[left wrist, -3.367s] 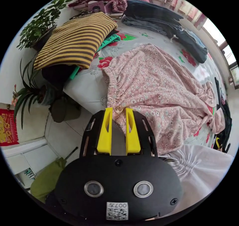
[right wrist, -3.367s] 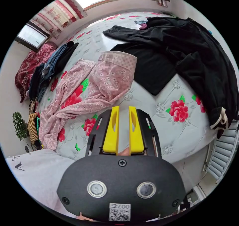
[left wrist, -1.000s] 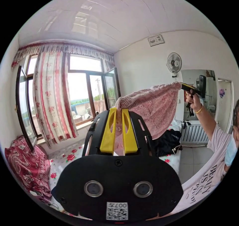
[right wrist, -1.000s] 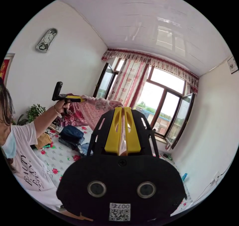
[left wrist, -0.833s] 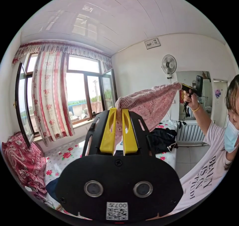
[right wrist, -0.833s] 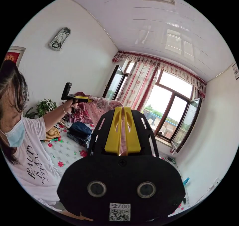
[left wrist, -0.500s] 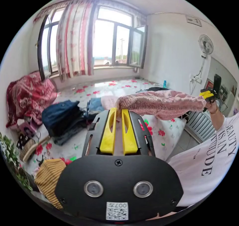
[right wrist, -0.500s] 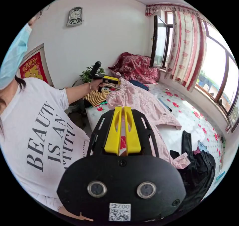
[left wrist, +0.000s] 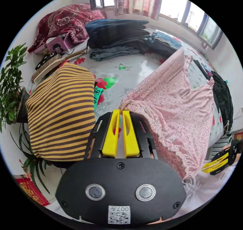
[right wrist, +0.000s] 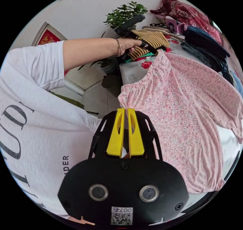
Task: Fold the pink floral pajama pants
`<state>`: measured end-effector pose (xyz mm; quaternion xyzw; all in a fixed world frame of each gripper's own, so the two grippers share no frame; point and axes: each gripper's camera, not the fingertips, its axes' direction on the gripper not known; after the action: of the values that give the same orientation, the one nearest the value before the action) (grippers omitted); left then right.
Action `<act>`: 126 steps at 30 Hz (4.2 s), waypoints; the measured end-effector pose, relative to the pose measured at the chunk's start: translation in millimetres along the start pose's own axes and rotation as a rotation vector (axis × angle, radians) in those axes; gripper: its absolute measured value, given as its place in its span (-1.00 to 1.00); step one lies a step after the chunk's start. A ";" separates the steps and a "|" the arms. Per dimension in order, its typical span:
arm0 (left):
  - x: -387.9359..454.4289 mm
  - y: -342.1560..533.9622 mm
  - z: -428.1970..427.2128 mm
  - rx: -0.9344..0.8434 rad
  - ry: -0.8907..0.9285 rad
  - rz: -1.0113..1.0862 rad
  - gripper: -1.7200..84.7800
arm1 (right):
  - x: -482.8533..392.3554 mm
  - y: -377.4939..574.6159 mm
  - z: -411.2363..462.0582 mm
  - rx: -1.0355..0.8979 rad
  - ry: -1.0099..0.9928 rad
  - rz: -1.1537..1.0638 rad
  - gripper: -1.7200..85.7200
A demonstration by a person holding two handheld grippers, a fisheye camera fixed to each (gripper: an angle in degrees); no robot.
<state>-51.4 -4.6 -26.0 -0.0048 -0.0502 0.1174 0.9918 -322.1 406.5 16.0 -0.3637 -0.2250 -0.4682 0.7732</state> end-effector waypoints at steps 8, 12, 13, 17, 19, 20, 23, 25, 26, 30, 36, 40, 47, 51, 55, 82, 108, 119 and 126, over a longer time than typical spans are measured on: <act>18.9 32.9 -30.1 0.090 0.016 -0.113 -0.96 | 109.9 91.3 -57.0 0.195 0.147 0.453 -0.93; 118.9 50.7 -43.6 0.118 0.190 0.117 -0.88 | 187.5 217.1 -110.5 0.340 0.319 0.937 -0.91; 167.1 54.5 -36.0 0.081 0.260 0.225 -0.83 | 195.7 234.3 -117.5 0.360 0.342 0.994 -0.90; 339.4 71.6 7.1 -0.104 0.416 0.605 -0.71 | 245.5 327.4 -152.6 0.464 0.411 1.291 -0.86; 393.1 78.4 29.1 -0.189 0.301 0.723 -0.71 | 262.8 348.5 -160.3 0.488 0.428 1.343 -0.84; 418.4 84.4 37.3 -0.194 0.174 0.780 -0.75 | 275.3 357.9 -162.5 0.500 0.429 1.361 -0.83; 442.8 88.8 35.0 -0.177 0.028 0.843 -0.93 | 310.6 367.0 -158.0 0.509 0.385 1.359 -0.81; 445.1 89.1 36.1 -0.234 -0.012 0.858 -0.96 | 330.5 366.0 -153.3 0.499 0.378 1.349 -0.80; 444.3 93.6 38.1 -0.277 -0.085 0.888 -0.96 | 342.0 365.2 -150.6 0.496 0.367 1.341 -0.80; 409.1 105.4 53.4 -0.466 -0.323 0.818 -0.97 | 360.4 367.4 -146.7 0.525 0.365 1.273 -0.78; 371.2 83.4 38.2 -0.500 -0.204 0.469 -0.98 | 376.2 370.1 -149.2 0.479 0.479 1.134 -0.73; 396.2 84.1 43.4 -0.517 -0.271 0.517 -0.98 | 405.7 354.3 -158.0 0.460 0.452 1.068 -0.73; 411.3 90.8 34.4 -0.490 -0.286 0.468 -0.98 | 354.0 326.6 -221.7 0.492 0.337 0.958 -0.92; 419.8 95.7 21.4 -0.440 -0.258 0.463 -0.98 | 253.4 284.5 -288.8 0.410 0.518 0.894 -0.93; 432.8 93.9 22.5 -0.415 -0.228 0.500 -0.98 | 284.0 248.4 -300.2 0.304 0.633 0.929 -0.88; 423.5 94.8 32.1 -0.420 -0.241 0.494 -0.98 | 372.5 345.0 -171.2 0.377 0.505 1.118 -0.96; 371.5 152.1 -0.1 -0.387 -0.045 0.598 -0.95 | 188.2 439.9 -172.3 0.173 0.673 1.357 -0.88; 316.6 94.6 5.0 -0.255 -0.130 0.317 -0.98 | 241.2 314.2 -67.1 -0.179 0.464 0.950 -0.85; 285.0 45.7 19.7 -0.231 -0.167 0.219 -0.98 | 273.5 312.4 -119.5 -0.034 0.315 1.045 -0.85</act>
<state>211.7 106.3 20.7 -0.1146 -0.1447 0.2182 0.9583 82.0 253.7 18.5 -0.3648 0.1119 -0.0741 0.9214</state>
